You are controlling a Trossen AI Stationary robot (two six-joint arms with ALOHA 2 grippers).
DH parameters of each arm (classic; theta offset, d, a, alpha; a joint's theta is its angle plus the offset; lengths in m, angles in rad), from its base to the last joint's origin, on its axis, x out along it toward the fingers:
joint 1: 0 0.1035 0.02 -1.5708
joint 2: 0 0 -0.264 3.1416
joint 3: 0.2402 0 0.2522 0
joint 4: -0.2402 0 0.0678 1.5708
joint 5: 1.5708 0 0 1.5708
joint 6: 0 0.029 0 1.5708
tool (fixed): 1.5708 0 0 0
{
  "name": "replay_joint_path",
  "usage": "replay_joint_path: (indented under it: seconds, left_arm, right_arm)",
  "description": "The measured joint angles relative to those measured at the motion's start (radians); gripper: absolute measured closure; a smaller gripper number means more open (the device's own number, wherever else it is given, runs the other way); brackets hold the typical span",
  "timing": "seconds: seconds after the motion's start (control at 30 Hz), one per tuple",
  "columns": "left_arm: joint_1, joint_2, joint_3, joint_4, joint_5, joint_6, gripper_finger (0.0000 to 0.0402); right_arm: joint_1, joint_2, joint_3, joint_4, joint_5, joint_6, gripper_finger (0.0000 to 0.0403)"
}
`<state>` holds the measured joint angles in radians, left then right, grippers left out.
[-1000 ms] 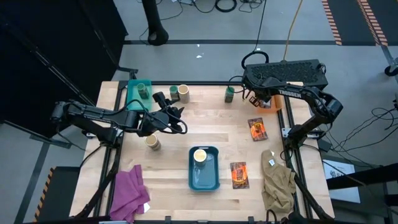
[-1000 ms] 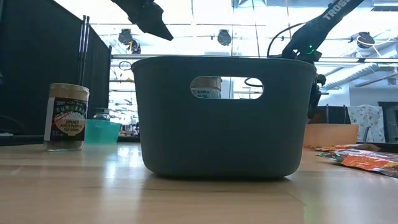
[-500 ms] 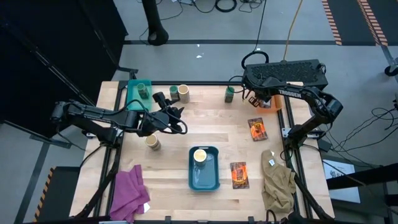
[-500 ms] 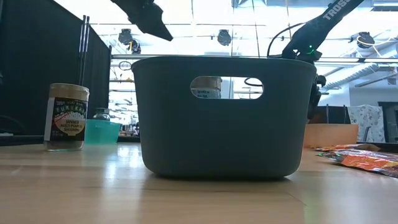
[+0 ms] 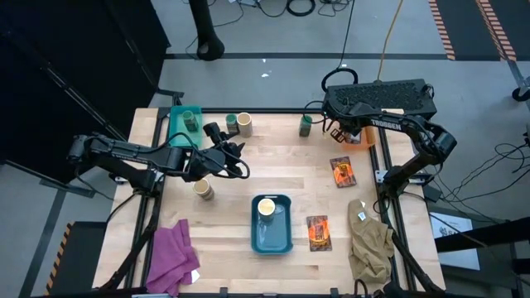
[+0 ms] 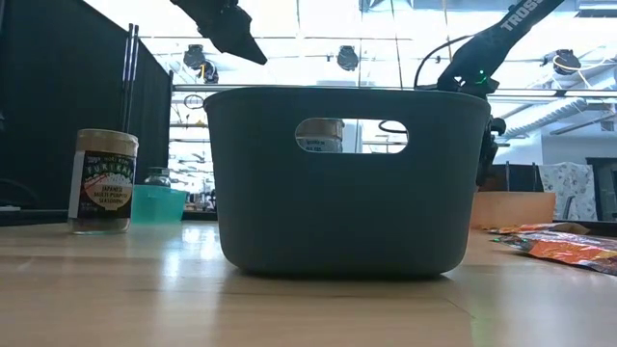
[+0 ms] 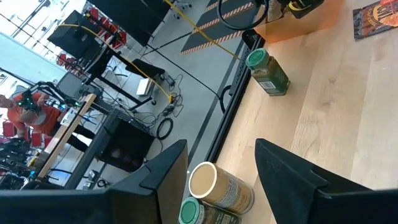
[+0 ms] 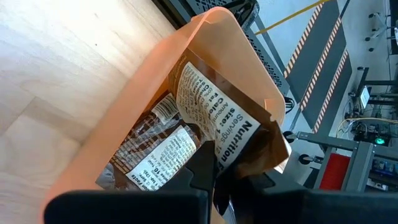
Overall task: Sort spices by type
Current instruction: Put the orange seasoning bag into the orange bin
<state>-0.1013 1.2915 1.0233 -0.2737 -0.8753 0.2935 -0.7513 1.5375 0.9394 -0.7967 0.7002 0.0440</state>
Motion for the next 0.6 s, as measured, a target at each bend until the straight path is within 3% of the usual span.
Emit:
replay_joint_path:
  seconds: [0.6]
  left_arm:
    - [0.0,0.0,0.0,-0.005,0.0,-0.001,0.0207]
  right_arm:
    - [0.0,0.0,0.0,0.0,0.0,0.02,0.0321]
